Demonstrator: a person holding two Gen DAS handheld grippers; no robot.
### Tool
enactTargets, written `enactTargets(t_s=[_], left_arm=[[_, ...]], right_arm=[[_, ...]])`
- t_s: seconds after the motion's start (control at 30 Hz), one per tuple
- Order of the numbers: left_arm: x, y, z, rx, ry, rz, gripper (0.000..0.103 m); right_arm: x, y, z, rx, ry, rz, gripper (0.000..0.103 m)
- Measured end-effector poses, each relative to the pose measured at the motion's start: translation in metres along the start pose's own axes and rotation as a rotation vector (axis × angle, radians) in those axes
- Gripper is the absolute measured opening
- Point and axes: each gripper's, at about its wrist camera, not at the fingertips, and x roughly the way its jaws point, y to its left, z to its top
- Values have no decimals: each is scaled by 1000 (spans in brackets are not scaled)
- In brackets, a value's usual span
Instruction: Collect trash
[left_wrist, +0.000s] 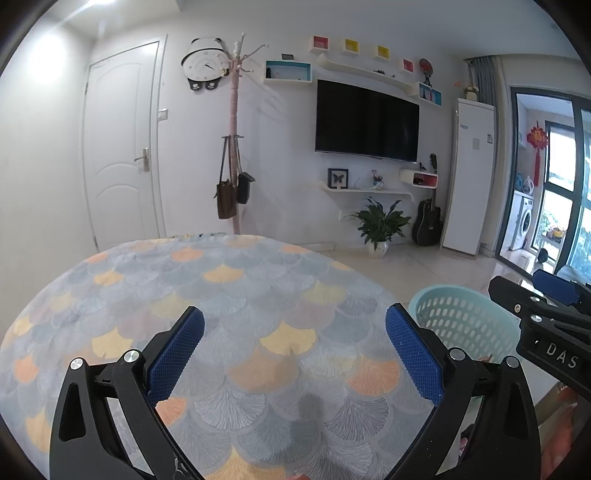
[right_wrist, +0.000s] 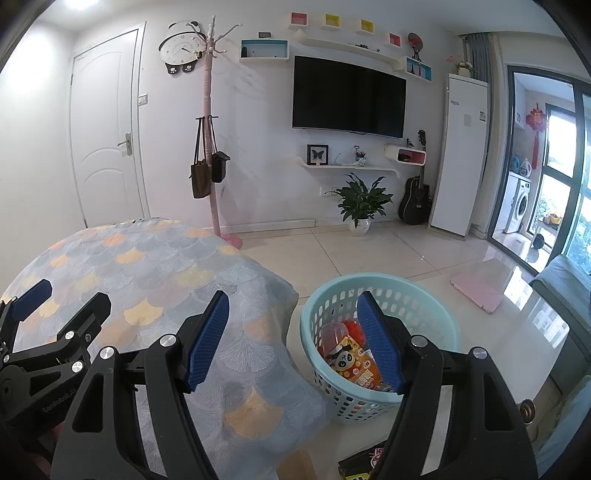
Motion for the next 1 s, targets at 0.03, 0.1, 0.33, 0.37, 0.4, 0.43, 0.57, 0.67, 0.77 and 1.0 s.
enactTargets(t_s=[0.03,0.1,0.33,0.37,0.4,0.43,0.57,0.67,0.77,1.0], left_arm=[[0,0,0,0,1,0,96],[0,0,0,0,2,0,96],[0,1,0,0,2,0,96],[1,1,0,0,2,0,96],[1,1,0,1,2,0,96],[1,1,0,1,2,0,96],[1,3,0,-7,14,8,96],[0,3,-1,-15,18,10,96],[-1,3,-1,-16,22,19,96],[-3,1,1,-5,15,25,96]], right_arm=[[1,0,0,-4,4,-3,68],[2,1,0,-10,10,-9,68],[3,1,0,-10,11,-9,68],[3,1,0,-9,11,-9,68],[3,2,0,-10,11,-10,68],[3,2,0,-8,11,-9,68],[3,2,0,-12,9,-10,68],[3,3,0,-18,5,-9,68],[2,3,1,-17,4,-6,68],[2,1,2,-16,4,-4,68]])
